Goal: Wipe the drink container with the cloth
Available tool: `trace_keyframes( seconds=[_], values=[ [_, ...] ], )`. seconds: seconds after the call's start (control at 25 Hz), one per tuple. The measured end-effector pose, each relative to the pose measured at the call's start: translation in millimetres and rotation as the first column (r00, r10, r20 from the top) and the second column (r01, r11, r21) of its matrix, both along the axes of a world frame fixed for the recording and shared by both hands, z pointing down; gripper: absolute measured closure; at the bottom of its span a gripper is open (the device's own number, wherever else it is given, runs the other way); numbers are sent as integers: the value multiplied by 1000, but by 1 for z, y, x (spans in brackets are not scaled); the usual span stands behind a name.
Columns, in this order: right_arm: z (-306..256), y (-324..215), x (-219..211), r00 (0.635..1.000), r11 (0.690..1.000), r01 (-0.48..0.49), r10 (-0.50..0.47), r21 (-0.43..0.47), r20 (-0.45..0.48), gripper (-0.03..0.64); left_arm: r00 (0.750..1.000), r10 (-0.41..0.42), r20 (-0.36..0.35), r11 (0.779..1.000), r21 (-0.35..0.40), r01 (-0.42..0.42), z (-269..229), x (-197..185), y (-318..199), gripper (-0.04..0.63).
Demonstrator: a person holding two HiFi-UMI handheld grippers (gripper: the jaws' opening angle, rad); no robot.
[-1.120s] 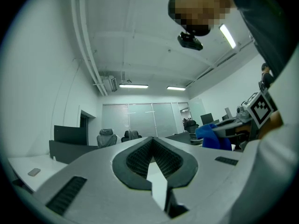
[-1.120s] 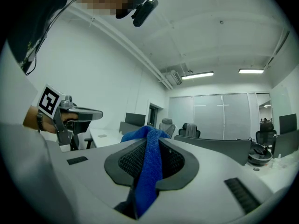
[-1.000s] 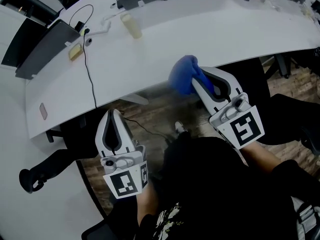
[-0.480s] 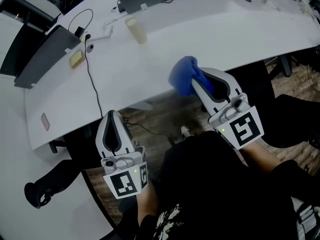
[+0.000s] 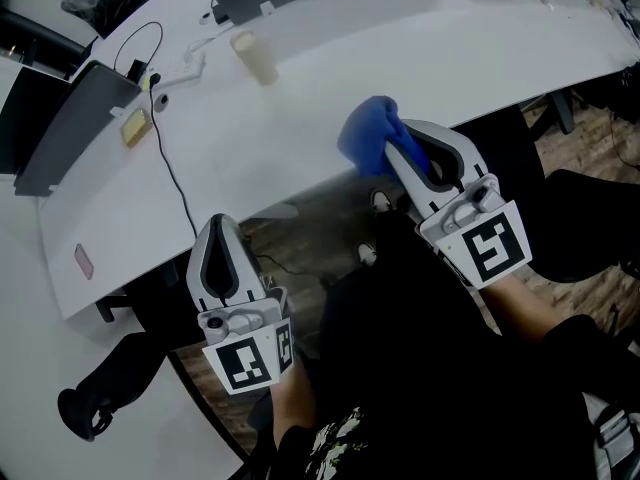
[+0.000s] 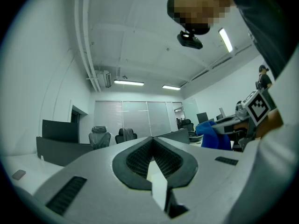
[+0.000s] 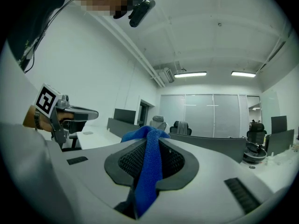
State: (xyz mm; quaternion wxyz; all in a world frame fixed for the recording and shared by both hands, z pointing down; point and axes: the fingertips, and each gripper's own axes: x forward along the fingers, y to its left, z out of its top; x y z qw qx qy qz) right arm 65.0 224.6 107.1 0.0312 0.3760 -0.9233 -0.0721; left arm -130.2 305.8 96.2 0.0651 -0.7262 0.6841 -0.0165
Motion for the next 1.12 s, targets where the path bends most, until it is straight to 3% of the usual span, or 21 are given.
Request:
trace_keyframes(
  seconds=[0.24,0.92,1.12],
  values=[
    [3,-21,-1,1000,999,-12,12,-37,-13,560,1000,7,5,1000,7,-7,-4,0,-25,592],
    [8,-103,-44,998,998,52,-53,-25,-27,560,999,-34,-10,999,-19,34,7,-35,-100,592],
    [11,-135,-50,998,996,57,-59,-67,-24,560,999,-43,-2,999,-31,43,5,-41,-132,592]
  ],
)
